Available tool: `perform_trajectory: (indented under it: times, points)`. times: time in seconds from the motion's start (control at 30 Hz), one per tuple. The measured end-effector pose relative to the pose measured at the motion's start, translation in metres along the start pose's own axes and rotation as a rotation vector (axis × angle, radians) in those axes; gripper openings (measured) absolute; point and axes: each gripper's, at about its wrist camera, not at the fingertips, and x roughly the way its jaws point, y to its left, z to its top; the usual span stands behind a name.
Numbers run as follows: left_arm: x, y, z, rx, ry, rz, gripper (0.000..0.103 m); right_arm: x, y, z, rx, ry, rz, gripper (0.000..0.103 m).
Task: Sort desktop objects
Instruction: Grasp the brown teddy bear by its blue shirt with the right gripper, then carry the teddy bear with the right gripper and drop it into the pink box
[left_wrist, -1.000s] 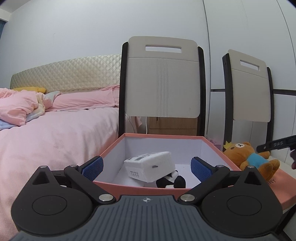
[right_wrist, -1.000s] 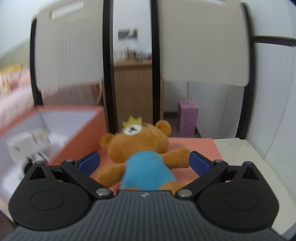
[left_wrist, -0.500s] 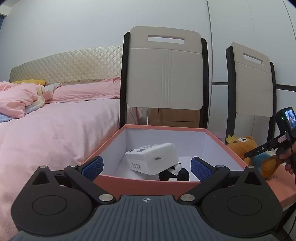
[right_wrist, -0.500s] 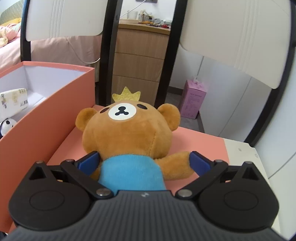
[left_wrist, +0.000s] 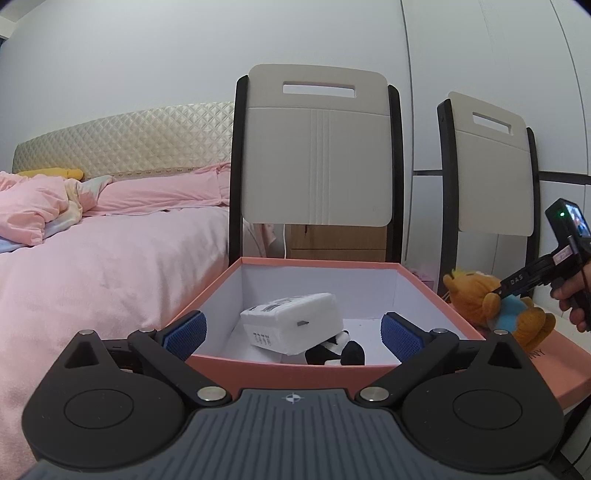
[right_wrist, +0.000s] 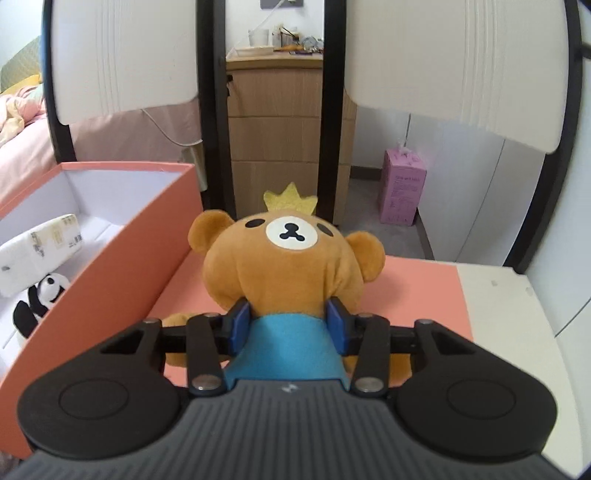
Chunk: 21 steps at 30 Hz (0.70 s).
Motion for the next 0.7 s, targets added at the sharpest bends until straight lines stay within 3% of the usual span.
perform_trajectory:
  times: [0.3,0.5,0.7]
  points:
    - [0.0,-0.001,0.001,-0.003,-0.003,-0.003,0.102,-0.028,0.003,0.008,0.004,-0.067,0.019,0.045]
    - [0.001,-0.001,0.0,-0.008,0.003,0.0,0.102,-0.062,0.017,0.034,-0.023,-0.179,0.047,0.045]
    - [0.001,-0.002,0.001,-0.009,0.003,0.002,0.102,-0.075,0.053,0.071,-0.082,-0.268,0.129,0.045]
